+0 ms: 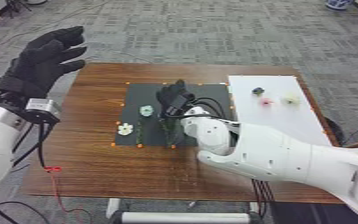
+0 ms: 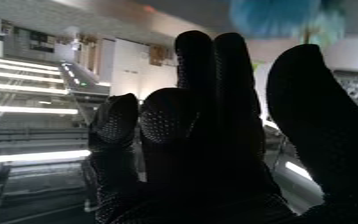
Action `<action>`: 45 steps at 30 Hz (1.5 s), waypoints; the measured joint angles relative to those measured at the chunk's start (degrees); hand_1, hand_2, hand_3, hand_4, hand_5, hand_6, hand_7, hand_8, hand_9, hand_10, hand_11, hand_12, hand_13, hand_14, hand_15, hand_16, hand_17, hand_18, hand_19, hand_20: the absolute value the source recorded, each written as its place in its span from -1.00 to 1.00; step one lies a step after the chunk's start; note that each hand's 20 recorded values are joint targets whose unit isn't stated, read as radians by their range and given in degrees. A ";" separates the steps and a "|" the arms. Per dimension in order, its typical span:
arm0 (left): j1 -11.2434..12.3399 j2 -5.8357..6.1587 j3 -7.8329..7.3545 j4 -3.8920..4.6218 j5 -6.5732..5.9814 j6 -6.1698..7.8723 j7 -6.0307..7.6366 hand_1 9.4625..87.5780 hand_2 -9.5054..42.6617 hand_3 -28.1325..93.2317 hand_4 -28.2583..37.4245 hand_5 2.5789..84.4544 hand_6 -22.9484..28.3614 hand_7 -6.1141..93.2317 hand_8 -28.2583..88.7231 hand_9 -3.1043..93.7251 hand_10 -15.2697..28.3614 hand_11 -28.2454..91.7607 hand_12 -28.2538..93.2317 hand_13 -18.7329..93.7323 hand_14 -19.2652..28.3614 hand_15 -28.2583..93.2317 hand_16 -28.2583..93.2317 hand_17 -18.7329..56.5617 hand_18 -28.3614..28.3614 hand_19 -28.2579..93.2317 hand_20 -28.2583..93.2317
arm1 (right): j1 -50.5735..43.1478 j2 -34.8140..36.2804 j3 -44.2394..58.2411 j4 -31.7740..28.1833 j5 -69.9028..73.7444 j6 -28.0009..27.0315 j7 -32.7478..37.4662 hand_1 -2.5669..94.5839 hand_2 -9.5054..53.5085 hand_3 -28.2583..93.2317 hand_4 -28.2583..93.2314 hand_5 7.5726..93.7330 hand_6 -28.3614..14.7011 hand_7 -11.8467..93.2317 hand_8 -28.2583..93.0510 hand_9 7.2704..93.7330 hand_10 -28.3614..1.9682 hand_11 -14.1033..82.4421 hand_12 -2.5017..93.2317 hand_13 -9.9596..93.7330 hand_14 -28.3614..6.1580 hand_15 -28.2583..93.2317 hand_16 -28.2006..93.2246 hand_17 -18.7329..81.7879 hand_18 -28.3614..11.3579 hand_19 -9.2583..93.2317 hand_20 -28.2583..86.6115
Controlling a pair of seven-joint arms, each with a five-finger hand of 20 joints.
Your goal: Arrange flowers
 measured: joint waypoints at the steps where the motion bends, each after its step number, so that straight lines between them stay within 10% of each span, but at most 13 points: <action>1: 0.17 0.00 -0.13 -0.01 0.00 0.00 0.00 -0.61 -0.79 0.64 -0.92 -0.45 -0.04 -0.45 -0.68 -0.58 0.15 -0.23 -0.26 -0.56 0.35 0.15 -0.63 -0.87 0.72 0.14 -0.39 | -0.44 0.52 1.20 -0.97 -0.05 -0.16 0.00 -0.32 -1.00 0.99 -1.00 0.11 0.31 -0.16 -0.79 0.20 0.18 0.02 -0.39 0.34 0.19 0.82 -0.05 -0.16 -0.70 0.74 0.52; 13: 4.69 -1.91 -4.04 -1.62 0.03 0.18 0.22 -0.61 -0.79 0.64 -0.92 -0.46 -0.04 -0.46 -0.68 -0.58 0.13 -0.26 -0.24 -0.55 0.33 0.11 -0.61 -0.86 0.71 0.12 -0.39 | -12.54 13.38 21.91 -14.64 -1.08 -0.06 4.93 -0.40 -1.00 0.98 -1.00 -0.73 -0.04 -0.42 -0.67 -0.69 -0.21 -0.35 -0.42 -0.10 -0.11 0.80 -0.26 -0.36 -0.69 0.62 0.47; 24: 10.21 -5.19 -5.74 -2.87 0.08 1.40 1.58 -0.60 -0.79 0.64 -0.92 -0.46 -0.03 -0.46 -0.67 -0.58 0.13 -0.27 -0.23 -0.55 0.33 0.10 -0.60 -0.86 0.71 0.12 -0.38 | -33.79 27.80 46.52 -12.98 -0.36 -1.26 5.58 -0.43 -1.00 0.97 -1.00 -0.57 -0.11 -0.46 -0.65 -0.46 -0.08 -0.40 -0.48 0.00 -0.04 0.79 -0.28 -0.33 -0.71 0.61 0.46; 45: 10.32 -5.38 -5.76 -3.01 0.06 1.72 1.15 -0.61 -0.79 0.64 -0.92 -0.45 -0.04 -0.47 -0.67 -0.58 0.13 -0.27 -0.23 -0.55 0.33 0.10 -0.59 -0.86 0.71 0.12 -0.38 | -33.21 27.29 37.36 -5.22 0.00 1.80 8.66 -0.42 -1.00 0.98 -1.00 -0.40 -0.14 -0.41 -0.69 -0.27 -0.08 -0.28 -0.53 0.11 0.01 0.81 -0.21 -0.25 -0.68 0.70 0.47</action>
